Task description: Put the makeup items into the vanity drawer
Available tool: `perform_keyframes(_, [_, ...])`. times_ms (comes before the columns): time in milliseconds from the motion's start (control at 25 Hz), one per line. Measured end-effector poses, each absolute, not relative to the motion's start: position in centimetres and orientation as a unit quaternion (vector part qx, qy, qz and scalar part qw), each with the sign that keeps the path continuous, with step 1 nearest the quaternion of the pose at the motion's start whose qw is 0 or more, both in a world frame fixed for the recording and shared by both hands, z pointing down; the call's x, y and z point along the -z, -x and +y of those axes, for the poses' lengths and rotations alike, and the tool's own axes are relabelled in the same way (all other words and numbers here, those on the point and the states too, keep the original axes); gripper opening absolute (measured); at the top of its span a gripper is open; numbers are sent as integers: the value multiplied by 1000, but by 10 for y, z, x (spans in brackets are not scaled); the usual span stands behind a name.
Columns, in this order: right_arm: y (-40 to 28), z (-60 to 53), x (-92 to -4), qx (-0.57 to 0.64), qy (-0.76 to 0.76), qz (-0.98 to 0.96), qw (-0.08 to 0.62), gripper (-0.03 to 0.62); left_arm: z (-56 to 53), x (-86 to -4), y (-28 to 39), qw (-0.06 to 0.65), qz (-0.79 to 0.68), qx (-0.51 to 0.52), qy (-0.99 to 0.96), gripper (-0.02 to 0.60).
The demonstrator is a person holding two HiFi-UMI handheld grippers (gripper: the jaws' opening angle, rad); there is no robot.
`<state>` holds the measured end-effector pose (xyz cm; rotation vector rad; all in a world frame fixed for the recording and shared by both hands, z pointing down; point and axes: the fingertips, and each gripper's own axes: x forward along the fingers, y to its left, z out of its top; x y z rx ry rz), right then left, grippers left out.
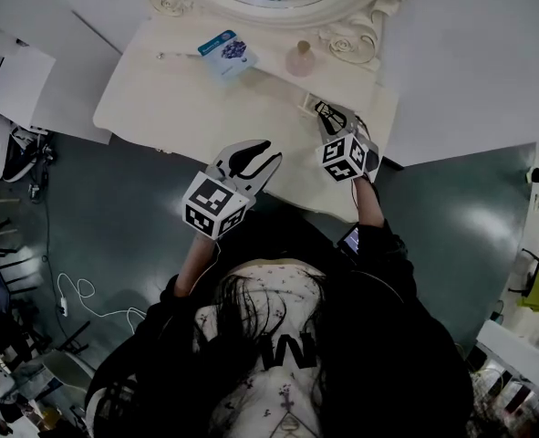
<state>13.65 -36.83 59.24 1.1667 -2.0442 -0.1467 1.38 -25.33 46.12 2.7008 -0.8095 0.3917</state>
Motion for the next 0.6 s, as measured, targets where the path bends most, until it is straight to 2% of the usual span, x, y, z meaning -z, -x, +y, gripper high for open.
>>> perform_keyframes(440, [-132, -383, -552, 140, -453, -805, 356, 112, -249, -462, -2, 146, -298, -137, -933, 115])
perform_keyframes(600, [-143, -389, -564, 149, -448, -793, 386, 112, -246, -461, -3, 146, -297, -137, -934, 115])
